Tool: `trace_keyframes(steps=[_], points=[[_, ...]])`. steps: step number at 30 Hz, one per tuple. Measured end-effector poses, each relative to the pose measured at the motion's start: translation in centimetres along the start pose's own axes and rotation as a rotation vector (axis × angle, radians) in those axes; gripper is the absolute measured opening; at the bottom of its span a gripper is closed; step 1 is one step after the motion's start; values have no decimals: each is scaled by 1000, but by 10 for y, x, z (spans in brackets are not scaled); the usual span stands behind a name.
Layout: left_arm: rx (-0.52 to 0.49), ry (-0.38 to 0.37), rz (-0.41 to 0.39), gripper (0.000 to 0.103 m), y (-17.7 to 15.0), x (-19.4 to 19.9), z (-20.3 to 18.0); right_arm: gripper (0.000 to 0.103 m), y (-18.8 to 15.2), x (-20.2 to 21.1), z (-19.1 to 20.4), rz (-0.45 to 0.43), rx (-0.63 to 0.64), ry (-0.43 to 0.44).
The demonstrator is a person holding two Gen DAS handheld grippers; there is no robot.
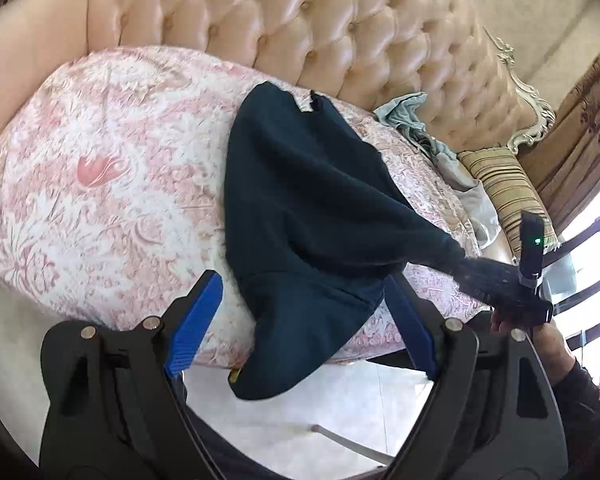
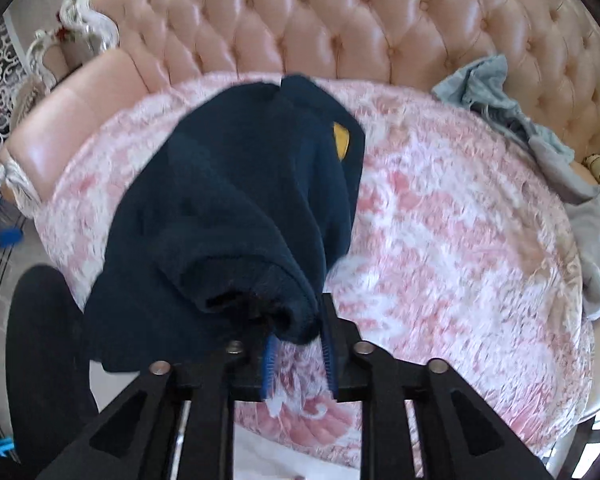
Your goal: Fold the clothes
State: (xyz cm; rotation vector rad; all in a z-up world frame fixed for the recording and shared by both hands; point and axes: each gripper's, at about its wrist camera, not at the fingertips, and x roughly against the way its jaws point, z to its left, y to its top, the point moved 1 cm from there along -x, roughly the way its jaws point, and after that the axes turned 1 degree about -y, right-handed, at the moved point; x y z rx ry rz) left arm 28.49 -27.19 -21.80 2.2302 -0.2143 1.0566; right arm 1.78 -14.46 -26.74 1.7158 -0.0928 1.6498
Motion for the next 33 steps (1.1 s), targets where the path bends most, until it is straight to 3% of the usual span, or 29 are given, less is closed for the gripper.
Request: trace_keyframes(steps=[5, 9, 11, 14, 16, 18, 22, 27, 29, 30, 31, 33], points=[[-87, -11, 14, 85, -29, -18, -17, 44, -13, -5, -10, 34, -56, 14], [-184, -55, -80, 84, -43, -31, -49, 55, -18, 6, -24, 3, -101, 15], [-220, -43, -136, 82, -46, -47, -67, 57, -16, 16, -31, -59, -123, -10], [-311, 7, -147, 80, -59, -93, -97, 58, -11, 28, -36, -119, -96, -51], [-341, 39, -93, 59, -70, -124, -107, 58, -10, 34, -31, -137, -23, -93], [-373, 68, -39, 50, -83, -153, -116, 59, -11, 40, -26, -154, 39, -127], [-439, 123, -44, 49, -100, -180, -123, 61, -17, 48, -32, -178, 60, -114], [-460, 134, -83, 49, -88, -191, -130, 62, -28, 42, -36, -159, 30, -61], [-566, 184, -117, 49, -92, -197, -138, 63, -32, 39, -36, -146, 23, -51], [-596, 195, -122, 42, -94, -197, -140, 63, -33, 39, -36, -145, 21, -48], [-609, 200, -116, 24, -94, -195, -142, 63, -34, 40, -35, -149, 21, -47], [-615, 209, -110, 12, -93, -181, -147, 63, -36, 42, -32, -159, 27, -47]])
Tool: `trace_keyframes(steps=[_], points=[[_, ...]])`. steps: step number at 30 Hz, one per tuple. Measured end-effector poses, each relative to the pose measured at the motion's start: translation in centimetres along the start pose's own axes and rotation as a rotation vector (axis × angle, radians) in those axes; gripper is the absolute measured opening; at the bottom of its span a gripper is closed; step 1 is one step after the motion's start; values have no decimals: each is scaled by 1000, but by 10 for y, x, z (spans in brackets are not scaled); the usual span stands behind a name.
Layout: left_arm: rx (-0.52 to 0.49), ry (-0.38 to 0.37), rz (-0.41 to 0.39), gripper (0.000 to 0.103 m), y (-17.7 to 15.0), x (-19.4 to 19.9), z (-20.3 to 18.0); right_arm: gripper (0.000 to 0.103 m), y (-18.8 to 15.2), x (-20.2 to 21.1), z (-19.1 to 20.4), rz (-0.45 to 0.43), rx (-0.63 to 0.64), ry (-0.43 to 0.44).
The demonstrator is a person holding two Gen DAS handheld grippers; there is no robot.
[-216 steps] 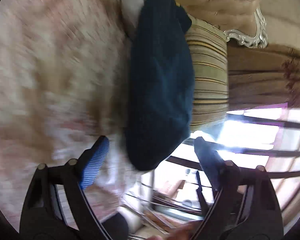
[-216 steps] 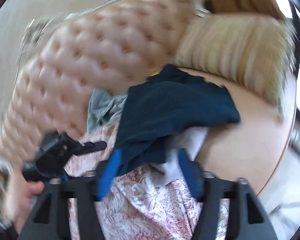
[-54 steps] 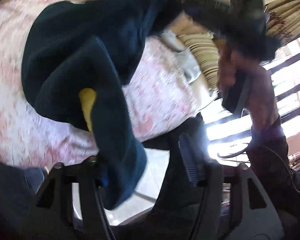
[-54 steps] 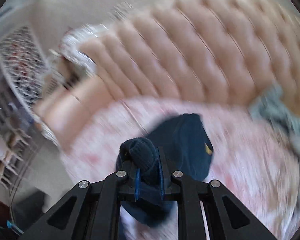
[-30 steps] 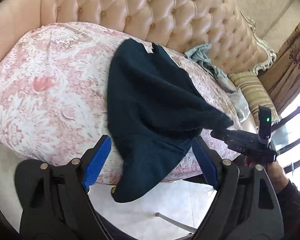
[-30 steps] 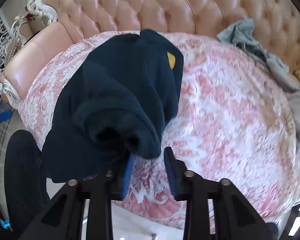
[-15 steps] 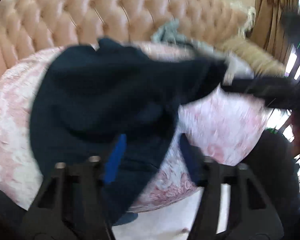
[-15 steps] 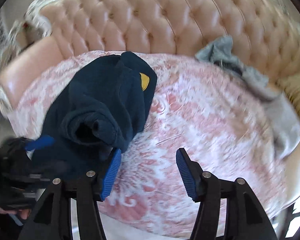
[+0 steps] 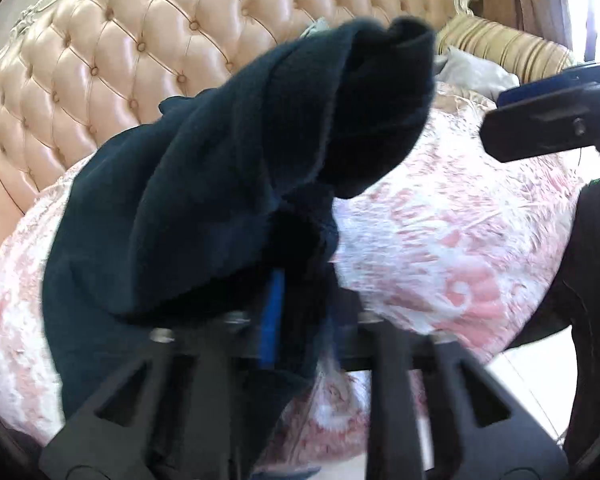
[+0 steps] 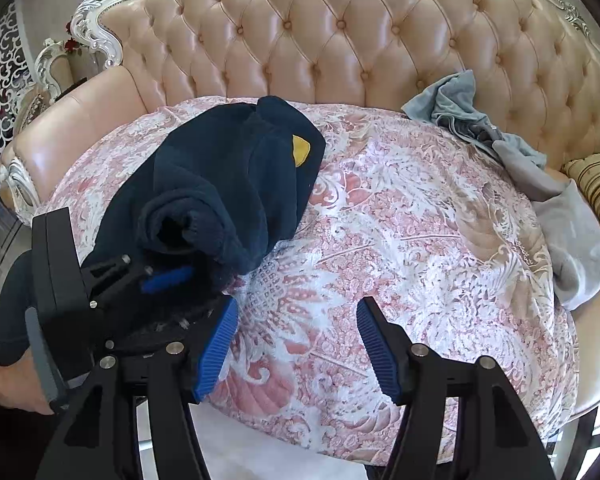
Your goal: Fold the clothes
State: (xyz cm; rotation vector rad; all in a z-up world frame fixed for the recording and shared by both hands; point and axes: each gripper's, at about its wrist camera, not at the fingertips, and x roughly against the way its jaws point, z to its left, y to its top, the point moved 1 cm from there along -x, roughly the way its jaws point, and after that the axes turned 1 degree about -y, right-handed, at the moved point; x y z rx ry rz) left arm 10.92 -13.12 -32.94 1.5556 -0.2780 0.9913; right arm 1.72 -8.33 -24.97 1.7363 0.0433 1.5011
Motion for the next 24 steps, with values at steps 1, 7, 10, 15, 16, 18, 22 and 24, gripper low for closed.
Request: trace_keyframes(steps=[1, 7, 10, 15, 16, 18, 22, 24], points=[[5, 8, -16, 10, 2, 10, 3, 64, -1, 2, 1, -6, 8, -2], [53, 44, -120, 10, 12, 84, 32, 66, 1, -1, 19, -39, 124, -35], [90, 64, -143, 10, 15, 108, 50, 66, 4, -8, 38, -76, 220, -35], [126, 92, -175, 10, 12, 131, 70, 66, 9, -31, 88, -152, 512, -111], [128, 96, -180, 10, 10, 134, 74, 66, 11, -34, 93, -166, 541, -119], [134, 103, -189, 10, 7, 140, 81, 66, 17, -38, 102, -200, 577, -132], [173, 116, -206, 10, 8, 148, 96, 58, 29, -37, 110, -253, 627, -166], [196, 120, -216, 10, 7, 154, 104, 21, 34, -32, 110, -266, 633, -194]])
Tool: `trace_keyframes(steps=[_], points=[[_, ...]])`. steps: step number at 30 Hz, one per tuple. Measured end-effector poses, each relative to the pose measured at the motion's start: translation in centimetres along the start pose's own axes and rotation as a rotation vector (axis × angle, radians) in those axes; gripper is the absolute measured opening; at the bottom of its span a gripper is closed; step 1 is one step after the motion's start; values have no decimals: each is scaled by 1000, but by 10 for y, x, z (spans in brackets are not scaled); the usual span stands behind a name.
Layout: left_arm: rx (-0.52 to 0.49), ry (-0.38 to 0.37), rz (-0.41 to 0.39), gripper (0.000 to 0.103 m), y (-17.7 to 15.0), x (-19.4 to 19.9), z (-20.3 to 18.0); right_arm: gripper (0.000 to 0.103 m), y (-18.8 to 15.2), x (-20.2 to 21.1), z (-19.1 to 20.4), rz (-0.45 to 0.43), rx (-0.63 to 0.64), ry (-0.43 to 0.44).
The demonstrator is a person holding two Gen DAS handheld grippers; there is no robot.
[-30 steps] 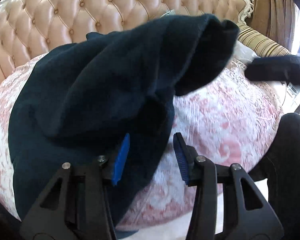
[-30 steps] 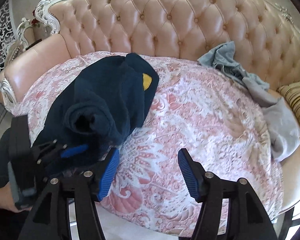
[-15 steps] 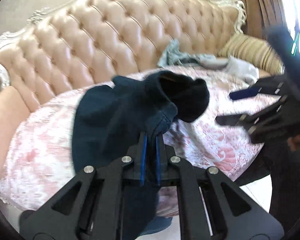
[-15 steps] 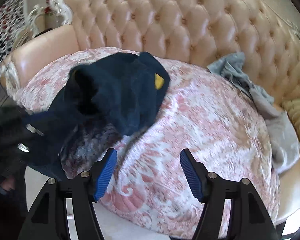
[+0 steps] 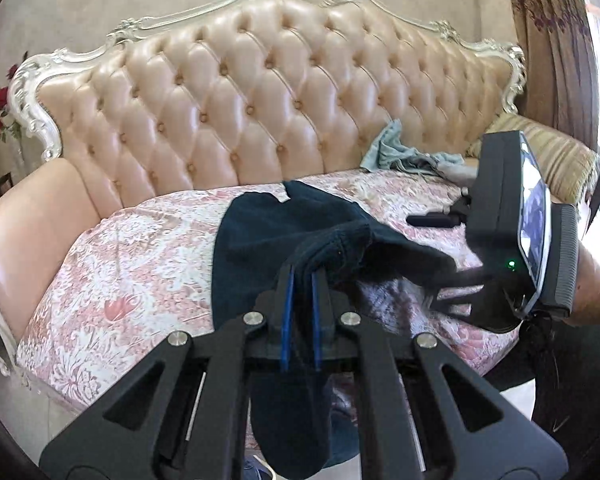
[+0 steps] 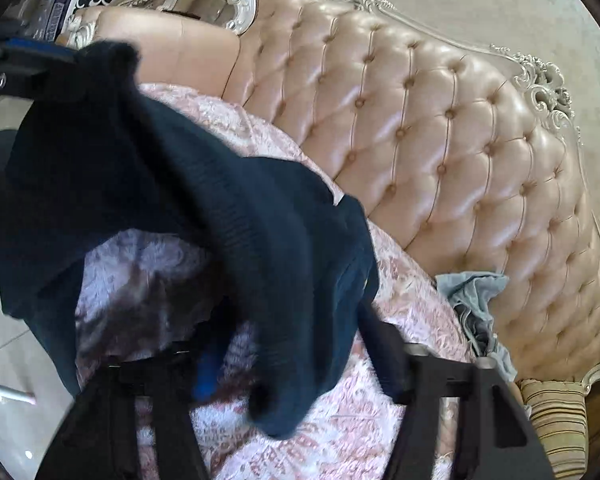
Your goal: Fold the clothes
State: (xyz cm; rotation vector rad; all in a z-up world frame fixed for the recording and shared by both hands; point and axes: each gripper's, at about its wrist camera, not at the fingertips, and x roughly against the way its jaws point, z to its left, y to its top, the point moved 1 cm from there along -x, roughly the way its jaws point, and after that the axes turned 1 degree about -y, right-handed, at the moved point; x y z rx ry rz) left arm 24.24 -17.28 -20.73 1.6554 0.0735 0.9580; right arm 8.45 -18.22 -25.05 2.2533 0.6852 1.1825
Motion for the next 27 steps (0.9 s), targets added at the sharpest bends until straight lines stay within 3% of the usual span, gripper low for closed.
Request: trace_keyframes(steps=[2, 8, 11, 14, 16, 21, 27], points=[[18, 4, -5, 10, 0, 2, 5, 10, 4, 4, -2, -4, 21, -37], [76, 14, -14, 10, -4, 5, 23, 10, 12, 33, 15, -85, 156, -169], [114, -27, 6, 10, -15, -1, 30, 9, 19, 43, 23, -102, 189, -175], [87, -69, 9, 10, -26, -2, 25, 9, 28, 47, 23, -106, 187, -160], [59, -85, 23, 24, -32, -3, 21, 9, 35, 49, 19, -113, 184, -153], [2, -88, 39, 47, -48, -5, 5, 9, 51, 56, 20, -133, 205, -153], [-98, -66, 34, 53, -55, -4, -19, 9, 63, 55, 23, -141, 209, -135]])
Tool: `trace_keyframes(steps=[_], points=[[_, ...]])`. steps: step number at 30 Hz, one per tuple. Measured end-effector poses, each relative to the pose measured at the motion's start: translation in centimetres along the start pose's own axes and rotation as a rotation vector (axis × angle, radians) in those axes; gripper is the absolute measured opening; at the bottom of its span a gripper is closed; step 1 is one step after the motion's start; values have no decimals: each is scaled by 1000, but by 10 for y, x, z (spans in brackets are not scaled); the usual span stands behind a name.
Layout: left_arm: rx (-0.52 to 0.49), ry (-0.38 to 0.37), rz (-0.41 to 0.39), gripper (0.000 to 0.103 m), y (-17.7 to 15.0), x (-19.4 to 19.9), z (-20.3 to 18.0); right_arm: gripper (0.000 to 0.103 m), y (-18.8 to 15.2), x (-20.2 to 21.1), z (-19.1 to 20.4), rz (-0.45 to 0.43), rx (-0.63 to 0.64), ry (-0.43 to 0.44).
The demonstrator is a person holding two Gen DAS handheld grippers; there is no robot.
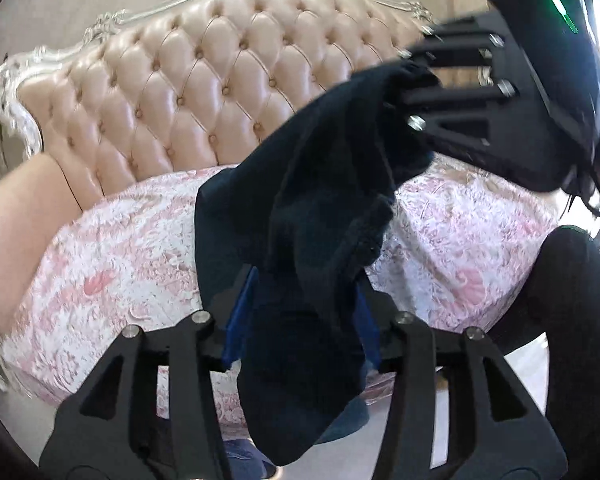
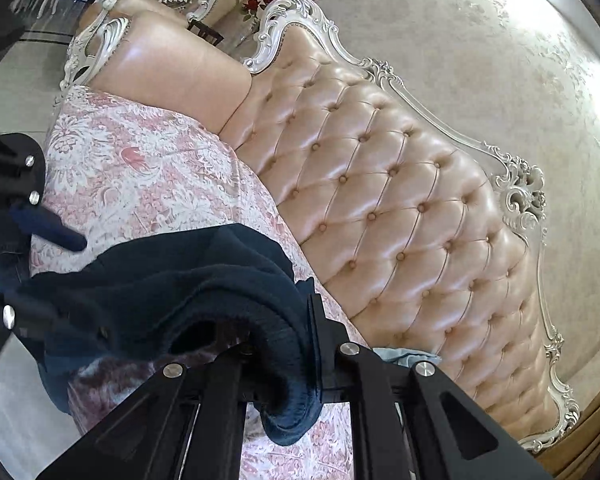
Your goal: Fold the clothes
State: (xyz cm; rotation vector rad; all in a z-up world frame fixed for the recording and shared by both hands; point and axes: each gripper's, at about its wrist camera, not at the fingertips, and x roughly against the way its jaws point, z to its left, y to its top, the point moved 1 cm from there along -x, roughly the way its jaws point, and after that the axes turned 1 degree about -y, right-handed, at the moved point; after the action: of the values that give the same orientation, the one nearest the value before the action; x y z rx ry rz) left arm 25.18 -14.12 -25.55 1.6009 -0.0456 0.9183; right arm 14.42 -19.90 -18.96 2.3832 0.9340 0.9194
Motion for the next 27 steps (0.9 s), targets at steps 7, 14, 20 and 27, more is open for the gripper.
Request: trace_keyframes(steps=[7, 14, 20, 27], points=[[-58, -8, -11, 55, -3, -5, -26, 9, 7, -2, -7, 6, -51, 33], [-84, 21, -18, 57, -1, -18, -40, 9, 10, -8, -18, 21, -162, 113], [-79, 73, 1, 41, 0, -38, -46, 9, 10, -15, -32, 35, -296, 192], [76, 94, -1, 8, 14, -21, 8, 10, -1, -16, -42, 33, -372, 232]])
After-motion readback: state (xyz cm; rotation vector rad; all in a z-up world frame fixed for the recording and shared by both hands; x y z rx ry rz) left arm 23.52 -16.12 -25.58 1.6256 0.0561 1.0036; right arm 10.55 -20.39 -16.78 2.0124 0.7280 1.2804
